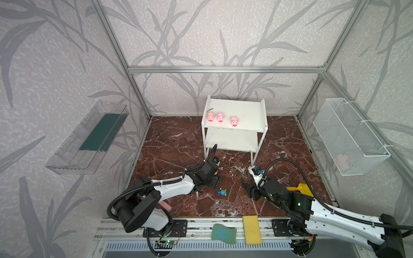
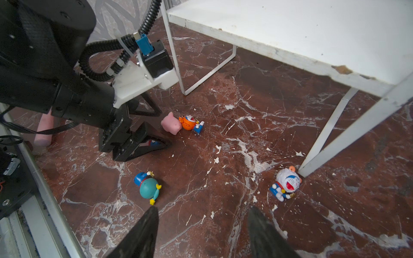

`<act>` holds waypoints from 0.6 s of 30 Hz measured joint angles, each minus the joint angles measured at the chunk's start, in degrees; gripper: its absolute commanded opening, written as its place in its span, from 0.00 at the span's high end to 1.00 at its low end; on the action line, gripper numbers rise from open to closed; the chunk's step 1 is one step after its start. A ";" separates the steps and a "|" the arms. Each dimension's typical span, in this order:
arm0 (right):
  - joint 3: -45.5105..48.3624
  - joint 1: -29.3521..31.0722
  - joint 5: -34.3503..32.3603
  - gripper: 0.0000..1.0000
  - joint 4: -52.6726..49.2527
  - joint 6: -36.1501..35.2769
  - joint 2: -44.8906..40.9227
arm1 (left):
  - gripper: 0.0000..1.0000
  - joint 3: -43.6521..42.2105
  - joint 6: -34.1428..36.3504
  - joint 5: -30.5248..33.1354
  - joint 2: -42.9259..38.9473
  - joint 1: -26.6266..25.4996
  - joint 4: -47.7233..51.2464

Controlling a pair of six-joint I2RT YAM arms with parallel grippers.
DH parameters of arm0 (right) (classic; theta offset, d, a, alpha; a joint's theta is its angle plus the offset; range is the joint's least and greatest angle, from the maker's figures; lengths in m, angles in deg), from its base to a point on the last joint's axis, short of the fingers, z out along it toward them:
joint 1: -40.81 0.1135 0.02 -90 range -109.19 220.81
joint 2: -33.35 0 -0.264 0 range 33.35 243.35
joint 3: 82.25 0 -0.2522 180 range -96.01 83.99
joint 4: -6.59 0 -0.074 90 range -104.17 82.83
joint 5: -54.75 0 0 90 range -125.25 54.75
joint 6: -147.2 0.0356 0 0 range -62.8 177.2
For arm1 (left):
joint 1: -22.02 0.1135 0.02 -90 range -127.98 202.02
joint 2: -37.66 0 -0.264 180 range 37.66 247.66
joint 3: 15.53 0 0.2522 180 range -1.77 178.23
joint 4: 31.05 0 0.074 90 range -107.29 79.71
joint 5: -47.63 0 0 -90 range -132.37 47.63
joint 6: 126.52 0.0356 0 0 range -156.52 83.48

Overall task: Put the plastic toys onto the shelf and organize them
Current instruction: 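Close the left gripper on the pink pig and lift it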

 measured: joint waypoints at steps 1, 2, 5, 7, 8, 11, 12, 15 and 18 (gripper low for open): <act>0.04 0.00 0.00 0.36 0.02 0.02 0.00 | 0.05 0.00 0.04 0.81 0.00 0.00 0.00; 0.13 0.00 0.00 0.36 0.02 0.02 -0.02 | 0.04 0.00 -0.07 1.42 0.00 0.00 0.00; 0.44 0.00 -0.02 0.36 -0.04 0.04 -0.33 | 0.03 0.02 -0.33 3.96 0.04 0.00 0.07; 0.50 0.00 -0.02 0.36 -0.13 0.07 -0.61 | 0.03 0.22 -0.48 5.60 0.42 0.00 0.37; 0.50 0.00 -0.04 0.36 -0.15 0.07 -0.68 | 0.03 0.33 -0.48 6.03 0.79 0.00 0.42; 0.52 0.00 -0.07 0.36 -0.33 0.09 -1.03 | 0.03 0.48 -0.44 6.93 2.23 0.00 0.35; 0.52 0.00 -0.07 0.36 -0.39 0.09 -1.09 | 0.03 0.48 -0.44 7.10 2.80 0.00 0.35; 0.52 0.00 -0.17 0.36 -0.63 0.13 -1.18 | 0.06 0.85 -0.35 7.15 4.17 0.00 -0.15; 0.52 0.00 -0.22 0.36 -0.79 0.15 -1.20 | 0.12 1.38 -0.17 6.93 5.22 0.00 -1.22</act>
